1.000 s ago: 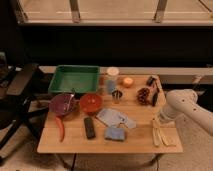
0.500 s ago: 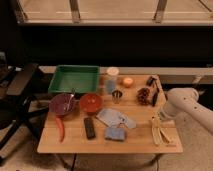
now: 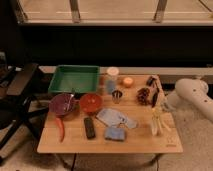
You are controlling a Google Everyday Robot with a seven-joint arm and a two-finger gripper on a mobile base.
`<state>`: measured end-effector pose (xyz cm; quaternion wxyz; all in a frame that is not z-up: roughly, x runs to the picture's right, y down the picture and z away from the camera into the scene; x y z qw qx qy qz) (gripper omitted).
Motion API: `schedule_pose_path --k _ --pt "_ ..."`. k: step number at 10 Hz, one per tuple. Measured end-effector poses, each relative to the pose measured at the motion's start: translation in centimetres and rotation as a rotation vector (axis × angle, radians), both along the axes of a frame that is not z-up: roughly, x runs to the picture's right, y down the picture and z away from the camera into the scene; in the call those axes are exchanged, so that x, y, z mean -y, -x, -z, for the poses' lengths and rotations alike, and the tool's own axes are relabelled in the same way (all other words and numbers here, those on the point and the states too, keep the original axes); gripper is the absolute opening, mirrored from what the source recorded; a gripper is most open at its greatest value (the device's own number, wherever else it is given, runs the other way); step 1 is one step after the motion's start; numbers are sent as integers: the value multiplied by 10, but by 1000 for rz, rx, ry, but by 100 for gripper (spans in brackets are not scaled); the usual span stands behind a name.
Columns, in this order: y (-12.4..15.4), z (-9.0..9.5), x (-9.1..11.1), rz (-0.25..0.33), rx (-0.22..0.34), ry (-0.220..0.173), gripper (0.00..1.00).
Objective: Place banana in metal cup
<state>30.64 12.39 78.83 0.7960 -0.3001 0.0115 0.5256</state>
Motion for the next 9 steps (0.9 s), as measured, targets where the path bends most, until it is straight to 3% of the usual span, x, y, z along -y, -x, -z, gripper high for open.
schedule_pose_path --k 2,9 --pt "19 21 45 -2 72 -93 0" --pt "22 22 51 1 85 -110 0"
